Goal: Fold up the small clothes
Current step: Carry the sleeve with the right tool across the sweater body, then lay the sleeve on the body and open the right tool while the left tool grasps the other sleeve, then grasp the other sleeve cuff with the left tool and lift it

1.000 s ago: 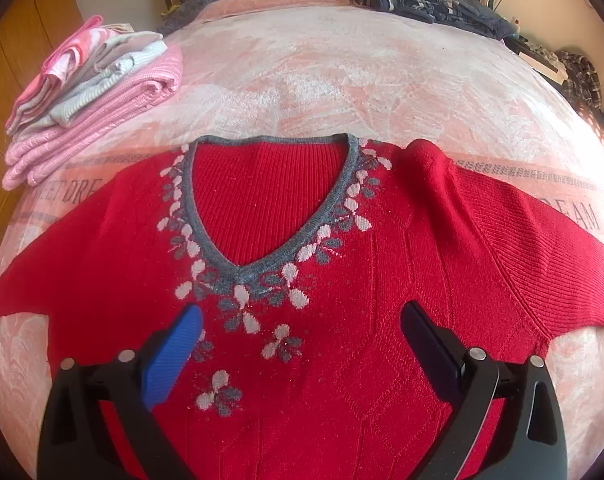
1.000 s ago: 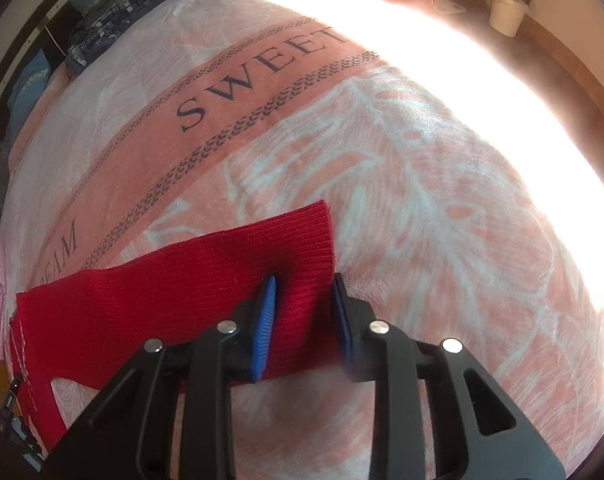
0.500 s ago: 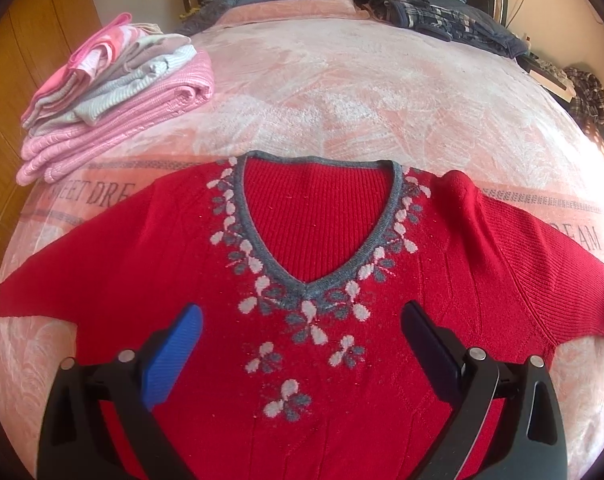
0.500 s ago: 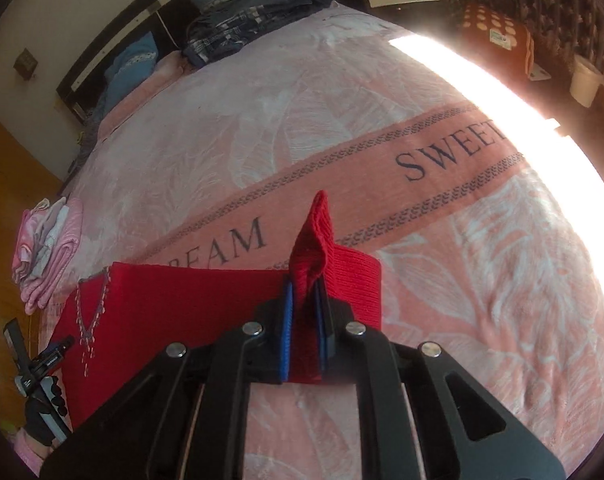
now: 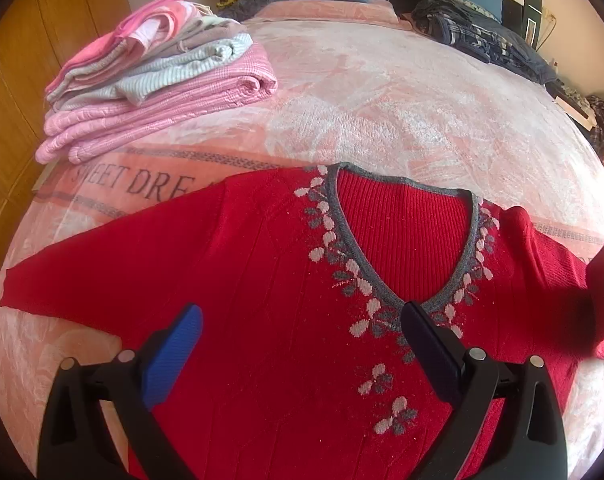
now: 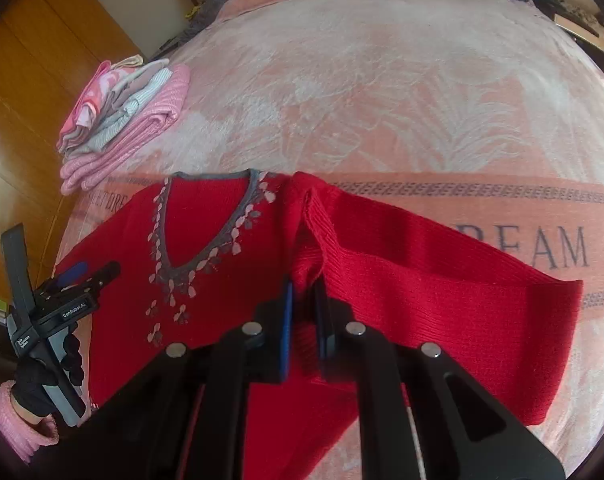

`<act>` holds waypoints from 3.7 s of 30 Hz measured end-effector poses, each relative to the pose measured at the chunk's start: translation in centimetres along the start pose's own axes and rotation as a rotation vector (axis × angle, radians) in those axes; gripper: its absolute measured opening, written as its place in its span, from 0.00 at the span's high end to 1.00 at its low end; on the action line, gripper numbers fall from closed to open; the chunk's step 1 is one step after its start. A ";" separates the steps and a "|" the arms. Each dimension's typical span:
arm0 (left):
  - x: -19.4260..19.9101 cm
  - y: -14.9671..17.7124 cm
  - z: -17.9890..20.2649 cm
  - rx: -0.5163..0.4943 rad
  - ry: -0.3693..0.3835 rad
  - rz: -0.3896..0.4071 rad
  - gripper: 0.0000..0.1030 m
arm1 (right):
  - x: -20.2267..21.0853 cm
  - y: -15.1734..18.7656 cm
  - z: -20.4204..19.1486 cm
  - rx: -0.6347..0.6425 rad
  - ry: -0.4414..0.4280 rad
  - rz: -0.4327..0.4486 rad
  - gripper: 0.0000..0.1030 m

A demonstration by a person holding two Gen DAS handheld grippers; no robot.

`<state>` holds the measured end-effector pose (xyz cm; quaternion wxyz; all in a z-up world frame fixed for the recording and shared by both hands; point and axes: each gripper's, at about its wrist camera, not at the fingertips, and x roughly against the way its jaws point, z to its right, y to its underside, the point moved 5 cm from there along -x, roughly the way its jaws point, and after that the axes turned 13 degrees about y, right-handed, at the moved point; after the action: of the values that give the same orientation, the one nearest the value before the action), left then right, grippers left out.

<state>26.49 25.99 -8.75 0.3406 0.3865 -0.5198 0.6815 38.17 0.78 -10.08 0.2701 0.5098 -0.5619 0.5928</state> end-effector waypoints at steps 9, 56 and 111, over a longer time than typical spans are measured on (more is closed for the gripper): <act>-2.5 1.5 2.2 -0.041 0.089 -0.061 0.04 | -1.0 0.8 -3.7 0.014 -0.206 -0.038 0.65; -1.1 -3.9 -5.2 0.091 0.318 0.075 0.93 | -2.8 5.4 9.8 -0.290 -0.125 -0.085 0.59; 5.9 9.9 -51.2 0.863 0.001 0.074 0.38 | -6.3 3.0 -5.8 0.007 -0.019 -0.123 0.53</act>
<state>6.31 73.83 -16.17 0.1234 0.4742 -0.2007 0.8483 35.84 7.20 -16.07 0.2993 0.5499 -0.5299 0.5721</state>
